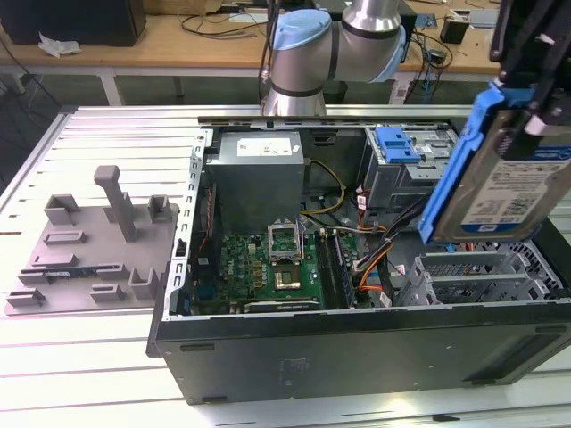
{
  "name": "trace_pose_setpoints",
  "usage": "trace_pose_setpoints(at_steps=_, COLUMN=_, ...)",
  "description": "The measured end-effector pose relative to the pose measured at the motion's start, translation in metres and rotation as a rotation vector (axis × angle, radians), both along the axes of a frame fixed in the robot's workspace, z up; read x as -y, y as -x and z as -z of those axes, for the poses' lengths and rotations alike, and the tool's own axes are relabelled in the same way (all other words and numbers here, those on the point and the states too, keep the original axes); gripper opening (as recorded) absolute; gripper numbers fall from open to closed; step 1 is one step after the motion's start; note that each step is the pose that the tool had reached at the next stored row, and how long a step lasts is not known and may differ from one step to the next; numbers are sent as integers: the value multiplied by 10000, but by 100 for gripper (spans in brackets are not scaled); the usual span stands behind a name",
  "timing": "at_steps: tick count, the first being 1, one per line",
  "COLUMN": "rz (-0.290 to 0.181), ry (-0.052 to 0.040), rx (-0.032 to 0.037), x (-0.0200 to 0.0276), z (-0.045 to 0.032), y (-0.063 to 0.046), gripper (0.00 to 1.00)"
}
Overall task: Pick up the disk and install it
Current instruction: 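Insert the disk into the insertion slot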
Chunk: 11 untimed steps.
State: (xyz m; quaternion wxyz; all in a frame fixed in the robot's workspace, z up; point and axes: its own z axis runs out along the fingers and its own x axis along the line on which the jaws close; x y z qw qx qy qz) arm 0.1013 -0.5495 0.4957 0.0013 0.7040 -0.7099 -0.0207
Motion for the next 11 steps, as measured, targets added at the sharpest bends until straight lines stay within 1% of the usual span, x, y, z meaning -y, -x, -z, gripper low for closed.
trace_pose_setpoints(at_steps=6, rz=1, ry=0, rx=-1, x=12, z=6, y=-93, gripper=37)
trace_pose_setpoints(at_steps=11, rz=2, ry=1, rx=-1, x=13, z=7, y=-100, gripper=37)
